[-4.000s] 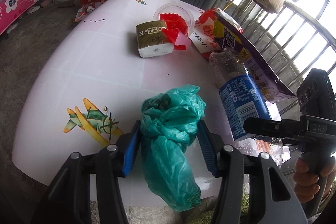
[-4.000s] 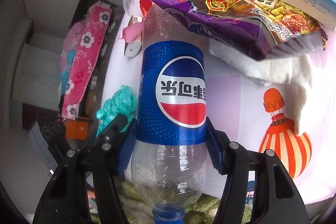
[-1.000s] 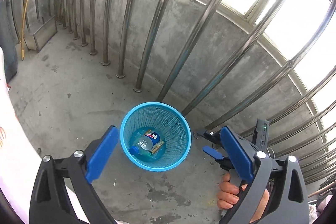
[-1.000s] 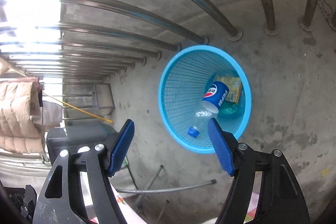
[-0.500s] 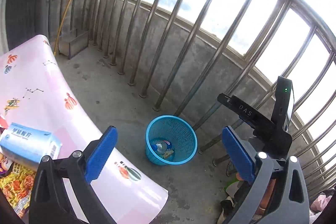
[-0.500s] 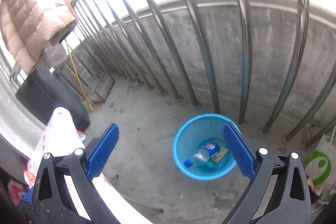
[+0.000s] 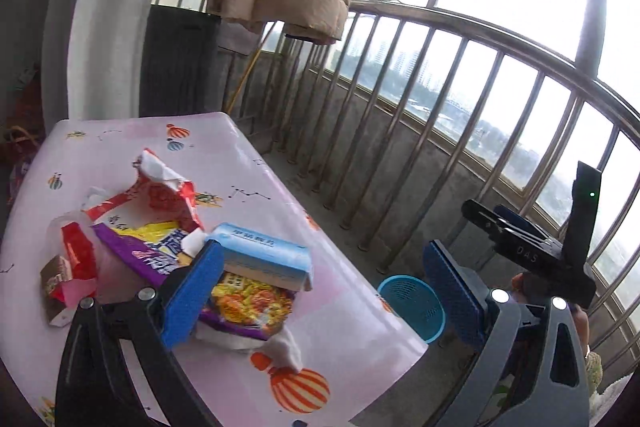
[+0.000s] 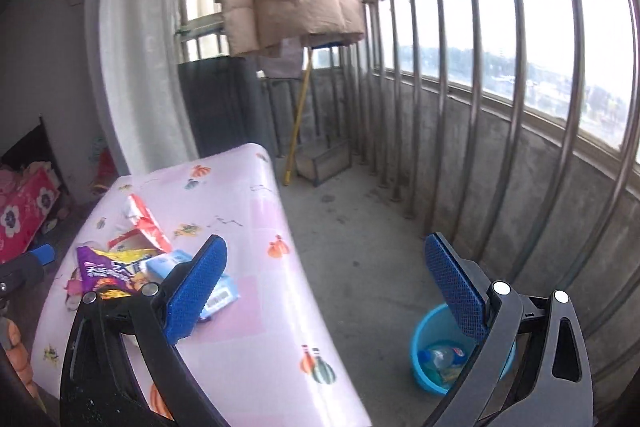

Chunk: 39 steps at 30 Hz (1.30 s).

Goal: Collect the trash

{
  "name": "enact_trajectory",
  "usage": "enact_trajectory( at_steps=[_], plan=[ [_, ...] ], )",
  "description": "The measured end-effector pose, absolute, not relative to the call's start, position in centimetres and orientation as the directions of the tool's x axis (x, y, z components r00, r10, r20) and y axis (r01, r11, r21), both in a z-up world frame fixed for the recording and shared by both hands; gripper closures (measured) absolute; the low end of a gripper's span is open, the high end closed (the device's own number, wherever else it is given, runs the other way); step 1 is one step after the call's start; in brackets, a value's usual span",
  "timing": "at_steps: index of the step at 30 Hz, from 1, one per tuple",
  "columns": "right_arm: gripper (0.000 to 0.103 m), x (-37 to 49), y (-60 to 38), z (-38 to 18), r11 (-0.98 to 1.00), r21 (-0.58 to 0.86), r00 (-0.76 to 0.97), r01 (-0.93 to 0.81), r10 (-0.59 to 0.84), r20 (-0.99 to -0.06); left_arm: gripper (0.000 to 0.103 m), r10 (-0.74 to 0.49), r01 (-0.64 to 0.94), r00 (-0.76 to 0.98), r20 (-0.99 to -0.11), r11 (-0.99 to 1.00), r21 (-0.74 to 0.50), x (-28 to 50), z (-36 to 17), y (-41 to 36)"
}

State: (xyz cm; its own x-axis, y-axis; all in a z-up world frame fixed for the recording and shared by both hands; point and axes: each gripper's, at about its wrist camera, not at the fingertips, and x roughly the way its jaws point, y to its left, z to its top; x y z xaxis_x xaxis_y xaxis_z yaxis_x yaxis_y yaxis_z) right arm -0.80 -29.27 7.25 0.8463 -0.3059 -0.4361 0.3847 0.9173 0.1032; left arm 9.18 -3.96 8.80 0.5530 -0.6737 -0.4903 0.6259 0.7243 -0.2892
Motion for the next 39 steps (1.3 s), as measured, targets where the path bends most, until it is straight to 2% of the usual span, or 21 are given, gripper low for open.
enact_trajectory(
  at_steps=[8, 17, 23, 29, 34, 39],
  plan=[
    [0.008, 2.5, -25.3, 9.0, 0.952, 0.245, 0.891, 0.184, -0.056, -0.450, 0.006, -0.496, 0.402, 0.702, -0.511, 0.869, -0.290, 10.7, 7.5, 7.8],
    [0.010, 6.5, -21.9, 8.0, 0.939, 0.344, 0.833, 0.022, 0.173, -0.526, 0.006, -0.390, 0.258, 0.751, -0.533, 0.916, -0.307, 11.7, 5.7, 14.1],
    [0.011, 10.3, -21.2, 6.1, 0.946, 0.322, 0.754, -0.037, 0.238, -0.612, 0.006, -0.348, 0.192, 0.735, -0.582, 0.930, -0.313, 14.0, 3.7, 15.5],
    [0.011, 14.5, -21.9, 3.1, 0.942, 0.313, 0.659, -0.118, 0.310, -0.685, 0.015, -0.324, 0.143, 0.675, -0.663, 0.939, -0.314, 18.5, 1.1, 15.8],
    [0.011, 17.5, -22.5, 0.3, 0.952, 0.250, 0.591, -0.176, 0.306, -0.746, 0.021, -0.319, 0.127, 0.593, -0.739, 0.944, -0.306, 22.6, -1.6, 14.8],
    [0.011, 19.3, -22.7, -2.0, 0.940, 0.255, 0.523, -0.226, 0.338, -0.782, 0.023, -0.310, 0.105, 0.525, -0.793, 0.948, -0.301, 25.6, -3.8, 13.5]
  ],
)
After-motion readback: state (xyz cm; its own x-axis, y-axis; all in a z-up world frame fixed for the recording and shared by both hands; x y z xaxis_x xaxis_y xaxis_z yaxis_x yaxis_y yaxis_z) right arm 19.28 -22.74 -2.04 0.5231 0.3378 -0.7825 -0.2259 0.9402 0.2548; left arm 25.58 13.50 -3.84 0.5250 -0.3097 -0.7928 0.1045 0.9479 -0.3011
